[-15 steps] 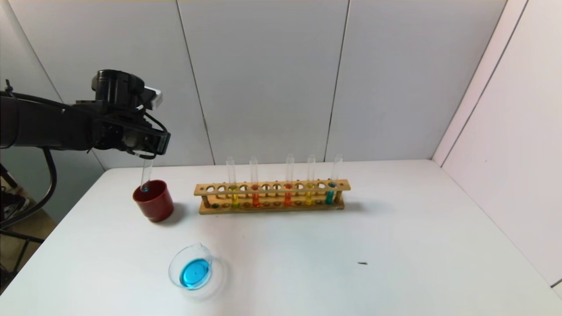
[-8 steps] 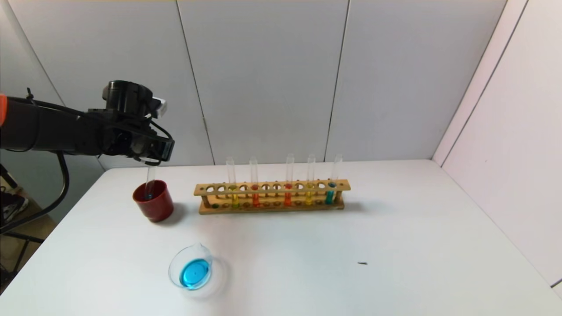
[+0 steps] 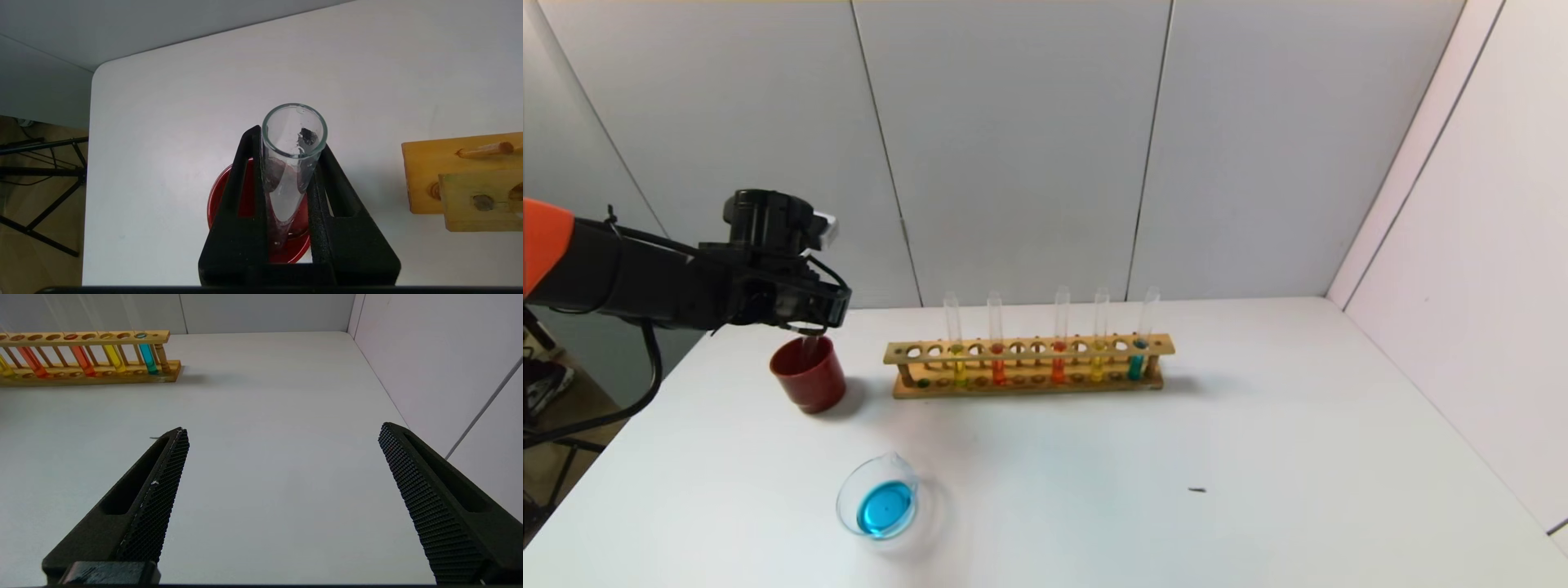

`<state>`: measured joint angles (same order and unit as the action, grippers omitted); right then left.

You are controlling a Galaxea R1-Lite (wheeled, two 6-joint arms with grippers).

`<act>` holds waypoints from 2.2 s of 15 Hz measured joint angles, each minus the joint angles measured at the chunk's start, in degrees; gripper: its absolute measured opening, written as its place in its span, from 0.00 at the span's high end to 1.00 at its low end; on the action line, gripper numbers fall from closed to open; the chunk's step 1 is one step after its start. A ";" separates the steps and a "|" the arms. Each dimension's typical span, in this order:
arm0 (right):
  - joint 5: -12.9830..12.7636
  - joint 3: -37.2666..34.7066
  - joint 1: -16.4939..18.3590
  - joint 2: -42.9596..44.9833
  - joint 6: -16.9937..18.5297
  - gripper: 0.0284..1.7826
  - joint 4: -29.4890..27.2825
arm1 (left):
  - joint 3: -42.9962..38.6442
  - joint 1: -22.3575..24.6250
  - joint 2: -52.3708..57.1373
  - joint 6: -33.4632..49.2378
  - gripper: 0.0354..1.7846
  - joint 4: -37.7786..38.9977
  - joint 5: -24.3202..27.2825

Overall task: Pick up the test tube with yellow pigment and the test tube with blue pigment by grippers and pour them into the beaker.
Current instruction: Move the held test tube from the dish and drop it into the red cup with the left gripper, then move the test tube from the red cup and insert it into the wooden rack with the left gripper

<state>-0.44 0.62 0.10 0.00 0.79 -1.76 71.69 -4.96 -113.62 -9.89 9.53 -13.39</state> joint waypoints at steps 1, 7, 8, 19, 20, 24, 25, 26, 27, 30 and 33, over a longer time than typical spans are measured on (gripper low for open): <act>0.02 0.00 0.00 0.00 -0.02 0.05 -0.02 | -0.85 0.04 0.00 0.00 0.84 0.57 -0.01; 0.00 0.00 0.00 0.00 -0.02 0.05 0.00 | -2.97 0.06 0.39 -0.17 0.58 2.71 -0.04; 0.00 0.00 0.00 0.00 0.00 0.05 -0.02 | -3.25 0.06 0.61 -0.20 0.49 2.76 -0.04; -0.02 0.00 0.00 0.00 0.00 0.05 -0.02 | -16.37 -10.17 18.88 7.63 0.02 2.71 -6.90; 0.00 0.00 0.00 0.00 0.00 0.05 0.00 | -18.05 -12.31 20.59 9.86 0.02 2.76 -8.91; 0.00 0.00 -0.02 0.00 0.00 0.05 0.00 | -23.41 -20.58 24.65 18.62 0.02 5.62 -16.60; 0.00 0.00 -0.02 0.00 -0.02 0.05 0.00 | -24.56 -21.66 24.81 19.14 0.02 7.67 -17.32; 0.00 0.00 -0.02 0.00 -0.02 0.05 0.00 | -25.61 -22.37 24.59 19.38 0.02 10.03 -17.64; -0.02 0.00 0.00 0.00 -0.02 0.05 -0.02 | -26.55 -22.98 23.84 19.75 0.02 12.79 -17.83; 0.00 0.00 0.00 0.00 0.00 0.05 -0.02 | -28.23 -24.81 19.74 20.54 0.02 21.38 -18.40; 0.02 0.00 0.00 0.00 -0.02 0.05 -0.02 | -28.45 -26.59 14.91 20.65 0.02 27.45 -18.66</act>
<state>-0.41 0.62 0.10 0.00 0.77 -1.78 43.24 -31.55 -98.71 10.76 36.99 -32.05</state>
